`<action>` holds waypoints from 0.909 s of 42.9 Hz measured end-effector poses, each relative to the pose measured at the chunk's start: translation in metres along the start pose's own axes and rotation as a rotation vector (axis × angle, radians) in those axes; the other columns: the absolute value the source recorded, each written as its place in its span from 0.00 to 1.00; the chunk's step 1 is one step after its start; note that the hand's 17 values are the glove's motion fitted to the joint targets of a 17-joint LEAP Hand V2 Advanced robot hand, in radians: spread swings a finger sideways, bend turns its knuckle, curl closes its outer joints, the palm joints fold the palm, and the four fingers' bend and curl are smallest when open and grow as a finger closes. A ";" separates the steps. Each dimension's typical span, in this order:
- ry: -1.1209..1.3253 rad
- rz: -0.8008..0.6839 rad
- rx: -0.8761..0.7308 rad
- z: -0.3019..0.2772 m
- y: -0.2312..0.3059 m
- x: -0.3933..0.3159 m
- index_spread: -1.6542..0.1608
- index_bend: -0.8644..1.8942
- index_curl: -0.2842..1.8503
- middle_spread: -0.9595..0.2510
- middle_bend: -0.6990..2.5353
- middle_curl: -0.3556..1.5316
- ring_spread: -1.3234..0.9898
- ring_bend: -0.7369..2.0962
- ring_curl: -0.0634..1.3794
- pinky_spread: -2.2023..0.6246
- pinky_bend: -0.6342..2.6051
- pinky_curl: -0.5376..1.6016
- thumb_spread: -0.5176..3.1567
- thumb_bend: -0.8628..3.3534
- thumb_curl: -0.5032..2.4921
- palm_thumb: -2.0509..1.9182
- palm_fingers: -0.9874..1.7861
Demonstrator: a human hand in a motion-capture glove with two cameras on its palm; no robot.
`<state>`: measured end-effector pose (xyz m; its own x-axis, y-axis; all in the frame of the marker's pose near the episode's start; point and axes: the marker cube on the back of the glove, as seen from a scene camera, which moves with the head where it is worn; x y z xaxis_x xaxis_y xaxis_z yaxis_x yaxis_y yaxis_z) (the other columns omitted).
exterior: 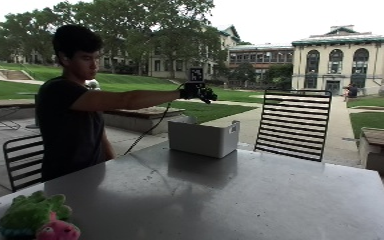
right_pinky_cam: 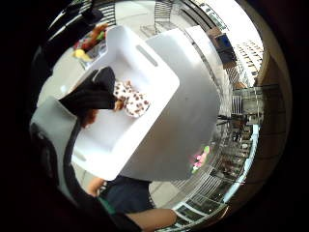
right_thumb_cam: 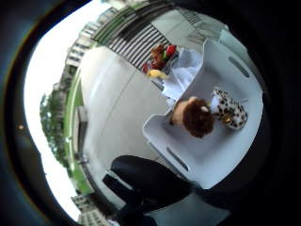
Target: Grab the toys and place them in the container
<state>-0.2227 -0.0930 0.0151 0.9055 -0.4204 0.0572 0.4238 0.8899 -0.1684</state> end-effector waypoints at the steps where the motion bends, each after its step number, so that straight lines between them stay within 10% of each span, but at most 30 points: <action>1: 0.006 0.013 -0.001 -0.001 0.000 0.004 0.72 0.27 0.62 0.61 0.38 0.45 0.47 0.63 0.32 0.69 0.66 0.49 0.36 0.17 0.34 0.47 0.33; 27: -0.088 -0.021 0.110 -0.057 0.109 0.098 0.76 0.34 0.34 0.74 0.28 0.39 0.54 0.43 0.20 0.77 0.58 0.42 0.38 0.18 0.26 0.48 0.28; 33: 0.196 0.346 0.084 -0.043 0.153 0.213 0.78 0.32 0.30 0.68 0.30 0.40 0.51 0.46 0.21 0.76 0.56 0.41 0.38 0.18 0.25 0.48 0.31; 39: 0.179 0.414 0.073 -0.038 0.204 0.285 0.79 0.34 0.28 0.66 0.29 0.40 0.49 0.47 0.22 0.75 0.56 0.41 0.39 0.18 0.25 0.48 0.31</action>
<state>0.1212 -0.0383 -0.0401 0.9841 -0.0446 -0.1720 0.0327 0.9969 -0.0712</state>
